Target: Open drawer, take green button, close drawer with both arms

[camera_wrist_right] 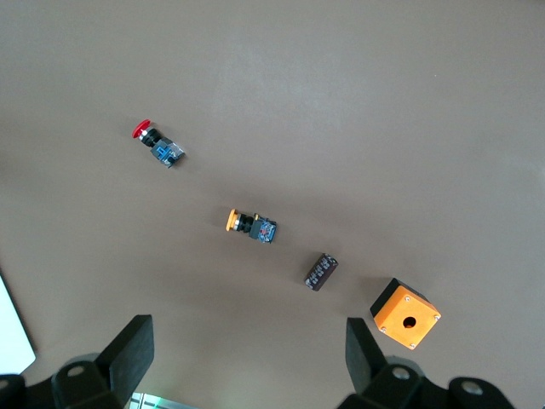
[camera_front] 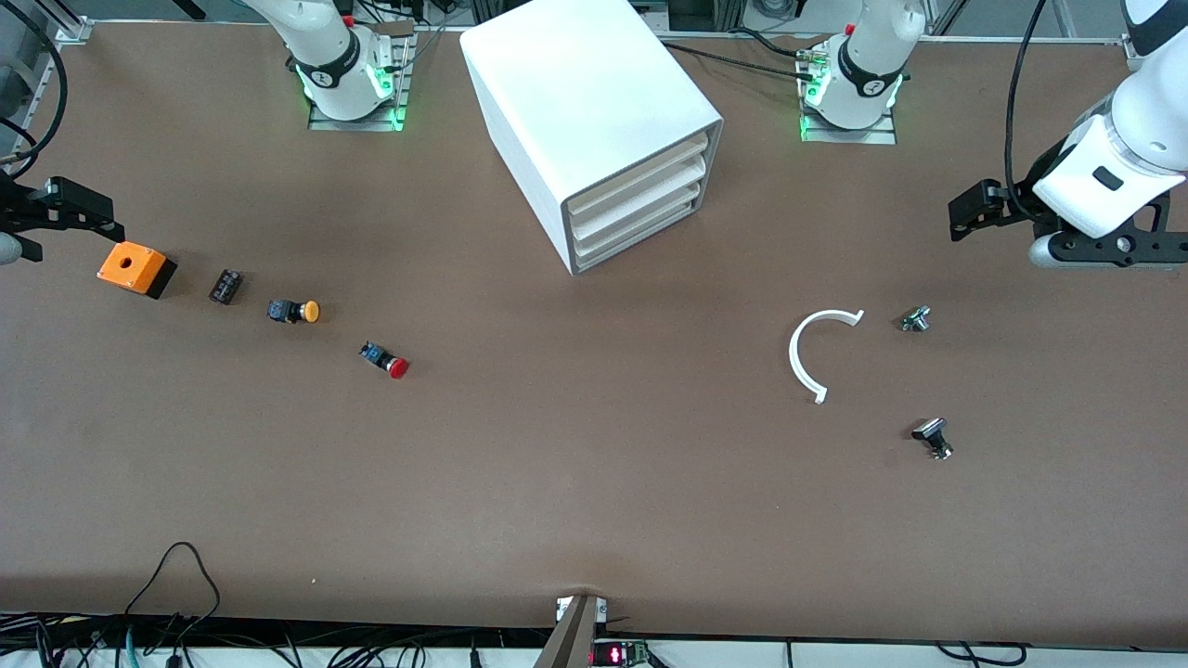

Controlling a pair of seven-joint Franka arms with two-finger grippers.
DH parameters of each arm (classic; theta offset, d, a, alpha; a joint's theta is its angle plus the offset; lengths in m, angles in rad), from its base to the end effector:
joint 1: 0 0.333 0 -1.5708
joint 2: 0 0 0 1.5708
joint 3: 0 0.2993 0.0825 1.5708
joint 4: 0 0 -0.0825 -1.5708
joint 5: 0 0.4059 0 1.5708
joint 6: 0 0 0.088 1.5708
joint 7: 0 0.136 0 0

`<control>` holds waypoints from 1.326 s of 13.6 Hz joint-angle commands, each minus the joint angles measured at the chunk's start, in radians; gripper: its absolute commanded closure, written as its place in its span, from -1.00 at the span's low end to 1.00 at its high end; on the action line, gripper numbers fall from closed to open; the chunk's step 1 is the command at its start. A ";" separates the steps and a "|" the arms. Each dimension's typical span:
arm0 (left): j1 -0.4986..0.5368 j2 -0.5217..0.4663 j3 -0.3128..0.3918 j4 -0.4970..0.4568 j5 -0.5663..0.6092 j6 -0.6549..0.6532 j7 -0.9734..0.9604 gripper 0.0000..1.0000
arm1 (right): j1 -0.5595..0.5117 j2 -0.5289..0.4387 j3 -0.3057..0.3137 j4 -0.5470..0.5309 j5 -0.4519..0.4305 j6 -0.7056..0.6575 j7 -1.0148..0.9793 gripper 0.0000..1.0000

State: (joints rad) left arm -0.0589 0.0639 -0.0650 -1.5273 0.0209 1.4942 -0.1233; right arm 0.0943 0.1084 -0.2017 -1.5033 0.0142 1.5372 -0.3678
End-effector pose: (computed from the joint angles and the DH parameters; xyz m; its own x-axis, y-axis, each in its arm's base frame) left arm 0.5793 -0.0681 0.5568 0.9956 0.0013 -0.0939 -0.0014 -0.9996 -0.0285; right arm 0.5978 -0.0571 0.5465 0.9637 0.2578 -0.0701 0.2571 -0.9662 -0.0190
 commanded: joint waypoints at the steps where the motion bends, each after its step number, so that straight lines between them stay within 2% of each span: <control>1: 0.010 0.017 0.010 0.010 -0.006 0.006 0.007 -1.00 | -0.002 -0.006 0.002 0.014 0.007 -0.020 -0.016 -1.00; 4: 0.016 0.083 0.002 -0.017 -0.010 0.008 0.020 -1.00 | 0.008 -0.003 0.011 0.014 0.001 -0.020 -0.008 -1.00; 9: -0.033 0.131 -0.002 -0.071 -0.024 -0.061 0.086 -1.00 | 0.008 0.025 0.011 0.009 0.009 -0.020 -0.013 -1.00; 12: -0.030 0.157 -0.007 -0.213 -0.282 -0.039 0.186 -1.00 | 0.019 0.085 0.041 0.009 0.010 -0.023 -0.016 -1.00; 13: -0.030 0.165 -0.007 -0.247 -0.335 -0.037 0.195 -1.00 | 0.019 0.089 0.044 0.009 0.010 -0.032 -0.016 -1.00; 16: -0.030 0.214 -0.007 -0.339 -0.589 -0.019 0.203 -1.00 | 0.021 0.089 0.045 0.011 0.010 -0.031 -0.048 -1.00; 18: -0.033 0.266 -0.009 -0.373 -0.700 0.012 0.284 -1.00 | 0.019 0.089 0.045 0.011 0.010 -0.026 -0.065 -1.00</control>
State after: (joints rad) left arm -0.0925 0.2972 -0.0778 -1.8636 -0.5848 1.4763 0.0785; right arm 0.1156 0.2034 -0.1562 -1.5061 0.0154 1.5272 -0.4028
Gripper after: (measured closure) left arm 0.000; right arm 0.000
